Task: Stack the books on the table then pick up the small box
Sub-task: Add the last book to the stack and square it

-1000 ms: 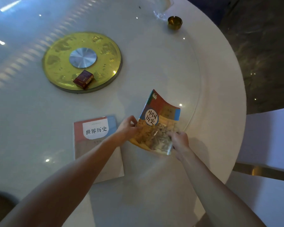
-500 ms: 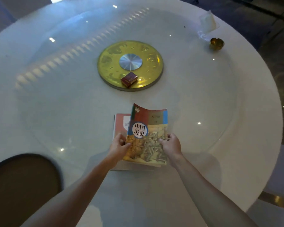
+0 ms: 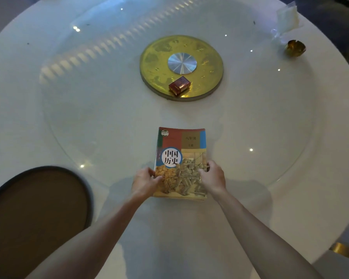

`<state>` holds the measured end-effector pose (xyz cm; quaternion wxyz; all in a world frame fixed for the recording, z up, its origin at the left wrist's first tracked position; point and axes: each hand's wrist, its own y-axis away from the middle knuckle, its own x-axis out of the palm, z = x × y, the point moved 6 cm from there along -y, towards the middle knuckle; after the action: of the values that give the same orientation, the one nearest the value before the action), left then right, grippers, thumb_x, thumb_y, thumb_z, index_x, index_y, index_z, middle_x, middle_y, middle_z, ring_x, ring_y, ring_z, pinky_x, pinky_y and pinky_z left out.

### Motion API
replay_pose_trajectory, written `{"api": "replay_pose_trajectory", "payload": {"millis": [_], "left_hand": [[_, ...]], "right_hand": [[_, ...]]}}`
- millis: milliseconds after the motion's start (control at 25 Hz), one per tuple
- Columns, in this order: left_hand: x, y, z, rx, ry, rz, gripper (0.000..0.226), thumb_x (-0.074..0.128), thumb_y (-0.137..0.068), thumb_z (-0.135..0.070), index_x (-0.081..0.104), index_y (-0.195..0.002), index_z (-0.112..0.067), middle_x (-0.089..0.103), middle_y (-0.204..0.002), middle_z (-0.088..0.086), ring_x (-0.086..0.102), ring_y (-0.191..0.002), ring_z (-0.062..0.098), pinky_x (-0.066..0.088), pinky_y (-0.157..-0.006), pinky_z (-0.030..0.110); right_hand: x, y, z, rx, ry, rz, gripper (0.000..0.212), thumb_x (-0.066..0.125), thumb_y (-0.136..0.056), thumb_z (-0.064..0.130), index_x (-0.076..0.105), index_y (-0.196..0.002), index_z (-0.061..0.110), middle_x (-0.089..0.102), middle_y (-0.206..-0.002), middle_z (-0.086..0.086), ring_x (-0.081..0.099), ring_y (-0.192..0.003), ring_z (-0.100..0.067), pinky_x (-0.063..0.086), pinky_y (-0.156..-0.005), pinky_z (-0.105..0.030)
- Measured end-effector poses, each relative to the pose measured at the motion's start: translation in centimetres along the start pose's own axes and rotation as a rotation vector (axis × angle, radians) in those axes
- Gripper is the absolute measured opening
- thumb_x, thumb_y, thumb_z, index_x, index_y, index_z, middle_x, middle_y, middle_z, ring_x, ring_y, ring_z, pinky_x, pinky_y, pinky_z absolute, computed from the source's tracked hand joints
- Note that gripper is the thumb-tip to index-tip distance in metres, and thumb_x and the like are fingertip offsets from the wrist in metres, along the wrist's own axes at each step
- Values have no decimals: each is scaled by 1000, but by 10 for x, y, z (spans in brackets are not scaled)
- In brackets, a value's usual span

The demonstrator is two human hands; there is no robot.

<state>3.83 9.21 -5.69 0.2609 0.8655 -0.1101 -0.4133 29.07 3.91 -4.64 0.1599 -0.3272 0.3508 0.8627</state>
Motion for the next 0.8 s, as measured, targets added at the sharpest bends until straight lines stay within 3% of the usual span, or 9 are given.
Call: {"api": "replay_pose_trajectory", "payload": {"millis": [120, 200, 320, 480, 640, 800], "left_hand": [[-3, -4, 3, 31, 45, 2, 49, 76, -85, -31, 59, -127, -12, 60, -120, 8, 62, -110, 25, 52, -89, 38], [-4, -10, -4, 78, 32, 33, 56, 71, -89, -27, 54, -140, -14, 57, -126, 9, 61, -113, 25, 53, -93, 39], [-4, -17, -17, 109, -36, 56, 35, 57, -93, -26, 68, -125, -16, 67, -116, 9, 64, -102, 24, 53, -81, 35], [-4, -21, -23, 95, -40, 74, 31, 53, -92, -28, 74, -110, -14, 74, -103, 6, 68, -92, 21, 56, -71, 33], [-2, -23, -18, 91, -44, 97, 32, 54, -89, -31, 73, -111, -20, 71, -104, 5, 68, -93, 20, 58, -76, 38], [-1, -19, -16, 81, 86, 102, 31, 56, -89, -26, 72, -114, -19, 72, -104, 3, 68, -92, 18, 60, -77, 39]], "right_hand": [[1, -2, -1, 6, 66, -18, 42, 62, -96, 25, 62, -134, 7, 54, -136, -16, 58, -122, -33, 52, -103, -47], [2, -3, -2, 42, 53, -20, 45, 60, -97, 27, 60, -137, 5, 50, -142, -16, 55, -127, -33, 49, -105, -43], [6, -5, -4, 101, 15, 9, 26, 54, -96, 28, 65, -107, 7, 60, -131, -17, 62, -105, -31, 50, -83, -38], [8, -6, 1, 128, -73, 57, 17, 54, -91, 22, 64, -87, 9, 67, -89, -9, 57, -66, -22, 38, -54, -29], [6, -4, -2, 119, -144, 78, 15, 56, -89, 16, 64, -80, 7, 59, -70, -3, 48, -58, -19, 35, -54, -31], [3, -5, -6, 112, -247, 145, 19, 60, -89, 22, 74, -87, 9, 73, -77, -2, 64, -69, -19, 48, -63, -33]]}}
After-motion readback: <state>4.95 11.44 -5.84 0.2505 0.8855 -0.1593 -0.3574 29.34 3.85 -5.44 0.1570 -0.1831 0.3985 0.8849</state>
